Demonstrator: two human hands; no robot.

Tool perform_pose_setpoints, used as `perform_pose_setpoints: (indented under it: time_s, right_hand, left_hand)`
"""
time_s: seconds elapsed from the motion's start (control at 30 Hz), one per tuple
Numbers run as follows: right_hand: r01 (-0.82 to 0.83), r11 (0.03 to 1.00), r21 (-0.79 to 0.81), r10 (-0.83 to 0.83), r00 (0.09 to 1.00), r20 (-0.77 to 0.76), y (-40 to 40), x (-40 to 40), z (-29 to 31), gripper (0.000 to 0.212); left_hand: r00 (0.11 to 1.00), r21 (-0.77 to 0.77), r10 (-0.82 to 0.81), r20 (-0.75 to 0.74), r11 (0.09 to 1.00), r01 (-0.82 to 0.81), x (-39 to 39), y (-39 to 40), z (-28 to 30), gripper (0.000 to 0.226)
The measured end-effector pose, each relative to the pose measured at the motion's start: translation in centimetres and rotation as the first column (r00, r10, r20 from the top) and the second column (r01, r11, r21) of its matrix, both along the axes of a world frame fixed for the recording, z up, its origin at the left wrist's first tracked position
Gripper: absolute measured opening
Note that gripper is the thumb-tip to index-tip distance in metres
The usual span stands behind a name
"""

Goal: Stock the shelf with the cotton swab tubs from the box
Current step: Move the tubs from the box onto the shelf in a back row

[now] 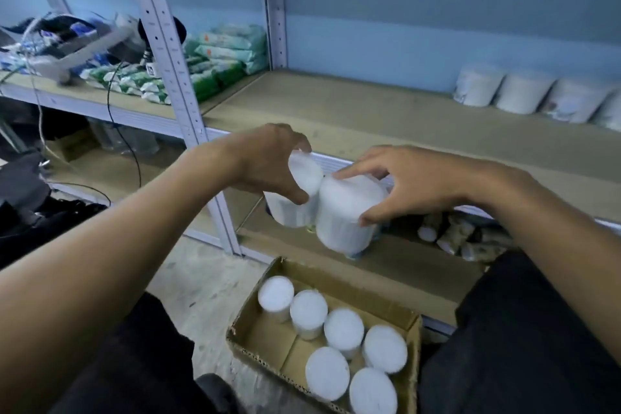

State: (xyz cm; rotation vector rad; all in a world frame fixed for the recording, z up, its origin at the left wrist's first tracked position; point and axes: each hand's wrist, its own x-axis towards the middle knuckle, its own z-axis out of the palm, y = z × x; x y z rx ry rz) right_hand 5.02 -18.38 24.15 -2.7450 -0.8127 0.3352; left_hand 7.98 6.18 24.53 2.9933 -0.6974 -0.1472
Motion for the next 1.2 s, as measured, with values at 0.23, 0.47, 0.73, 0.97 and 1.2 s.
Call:
perform_pose_setpoints:
  time_s: [0.23,0.47,0.73,0.97,1.2]
  right_hand:
    - [0.12,0.993,-0.02,-0.117,0.988,0.105,-4.4,-0.2,7.9,0.066]
    - [0.252,0.968,-0.014,-0.248,0.96,0.128,-8.2,1.2,10.4,0.062]
    - [0.381,0.924,-0.016,-0.377,0.92,0.103,-10.9,4.2,8.1,0.066]
    - [0.416,0.906,-0.077,-0.412,0.909,0.055,-12.1,6.2,5.8,0.073]
    - [0.459,0.886,-0.065,-0.449,0.884,0.128,-11.3,6.1,5.3,0.074]
  left_hand:
    - [0.99,0.049,-0.093,0.103,0.995,0.088,2.6,-5.0,8.2,0.085]
    - [0.996,0.043,-0.066,0.055,0.997,0.063,5.6,-10.3,10.8,0.089]
    - [0.995,0.022,-0.004,-0.101,1.0,0.006,9.4,-14.9,9.2,0.083]
    - [0.994,0.094,-0.015,-0.109,0.995,0.026,10.4,-16.7,6.9,0.082]
    - [0.995,0.026,-0.1,-0.012,0.995,0.1,10.8,-15.6,5.5,0.085]
